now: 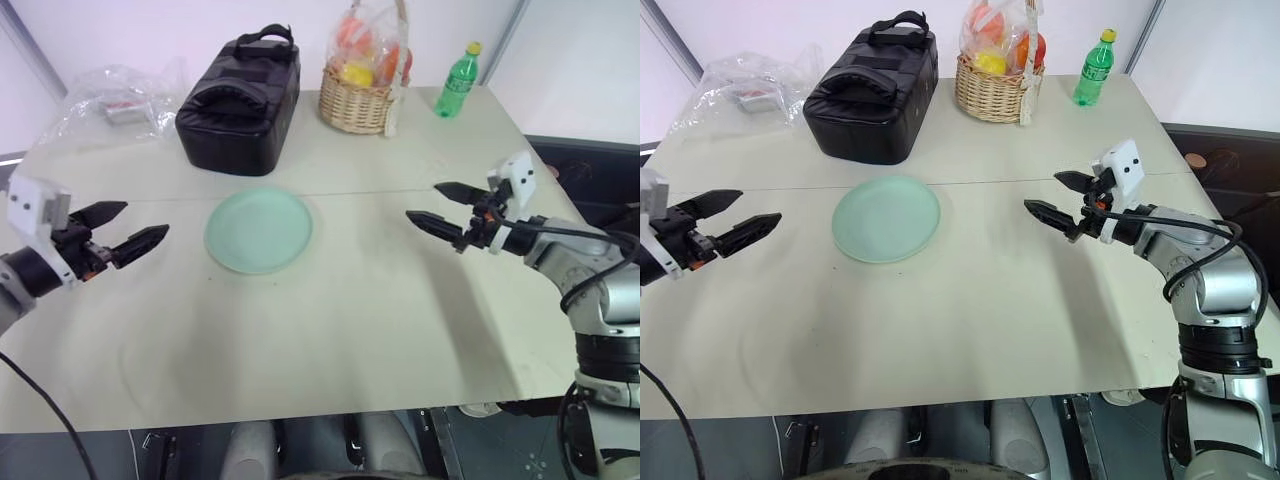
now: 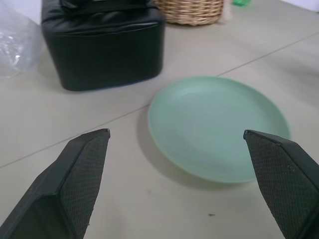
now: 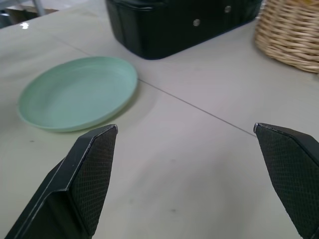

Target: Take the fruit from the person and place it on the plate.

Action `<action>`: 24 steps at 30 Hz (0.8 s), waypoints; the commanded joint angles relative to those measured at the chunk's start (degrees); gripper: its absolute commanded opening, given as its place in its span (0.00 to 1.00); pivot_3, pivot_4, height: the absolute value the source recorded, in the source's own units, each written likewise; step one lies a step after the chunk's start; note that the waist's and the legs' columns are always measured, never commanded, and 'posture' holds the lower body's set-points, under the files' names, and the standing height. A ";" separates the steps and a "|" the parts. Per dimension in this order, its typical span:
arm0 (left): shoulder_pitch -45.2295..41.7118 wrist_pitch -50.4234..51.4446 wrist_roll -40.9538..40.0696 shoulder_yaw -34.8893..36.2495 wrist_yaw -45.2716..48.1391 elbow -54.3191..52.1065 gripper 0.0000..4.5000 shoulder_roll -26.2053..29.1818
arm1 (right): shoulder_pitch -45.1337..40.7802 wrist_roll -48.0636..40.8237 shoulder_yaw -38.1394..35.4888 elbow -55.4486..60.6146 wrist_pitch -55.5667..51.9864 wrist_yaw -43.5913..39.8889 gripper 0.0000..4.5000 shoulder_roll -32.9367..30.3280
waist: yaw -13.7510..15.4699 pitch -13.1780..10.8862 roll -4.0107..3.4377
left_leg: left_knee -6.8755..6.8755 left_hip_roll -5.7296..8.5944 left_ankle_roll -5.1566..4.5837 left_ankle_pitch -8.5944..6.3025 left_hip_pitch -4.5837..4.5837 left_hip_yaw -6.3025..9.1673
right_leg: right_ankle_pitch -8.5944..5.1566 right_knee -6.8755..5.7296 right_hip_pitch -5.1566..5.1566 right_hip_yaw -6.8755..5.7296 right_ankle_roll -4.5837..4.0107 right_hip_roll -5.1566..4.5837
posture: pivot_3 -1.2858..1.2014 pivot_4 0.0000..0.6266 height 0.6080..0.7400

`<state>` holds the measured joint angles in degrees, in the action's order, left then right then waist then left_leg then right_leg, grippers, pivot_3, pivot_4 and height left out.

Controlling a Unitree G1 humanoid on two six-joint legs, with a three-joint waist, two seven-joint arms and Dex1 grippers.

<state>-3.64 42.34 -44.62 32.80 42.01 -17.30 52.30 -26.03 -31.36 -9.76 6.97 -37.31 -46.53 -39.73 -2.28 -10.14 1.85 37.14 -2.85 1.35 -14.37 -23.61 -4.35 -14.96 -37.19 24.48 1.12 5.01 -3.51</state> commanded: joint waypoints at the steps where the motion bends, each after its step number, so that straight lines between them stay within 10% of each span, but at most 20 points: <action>1: -0.94 -0.76 0.30 0.81 -0.35 -0.71 1.00 0.08 | -1.17 -0.88 -0.57 2.76 0.20 0.54 0.99 0.28 | 0.01 0.00 0.00 | 0.00 0.00 0.00 0.00 0.00 0.00 | 0.00 0.00 0.00 0.00 0.00 0.00 | 0.52 0.24 1.00; 24: -4.30 0.86 -2.37 -0.58 -1.34 -0.43 1.00 -2.57 | -0.36 0.85 -0.29 2.04 3.00 4.25 0.99 2.63 | 0.15 0.00 0.01 | 0.02 0.02 0.00 0.00 0.00 -0.01 | 0.01 -0.01 -0.01 0.01 0.03 0.00 | 0.52 0.24 1.00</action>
<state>-7.10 43.54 -46.86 32.11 40.91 -17.14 49.43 -25.78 -30.45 -9.13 7.97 -35.55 -42.35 -37.14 -2.12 -10.15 1.85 37.16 -2.83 1.35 -14.37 -23.61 -4.36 -14.94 -37.20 24.47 1.13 5.04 -3.51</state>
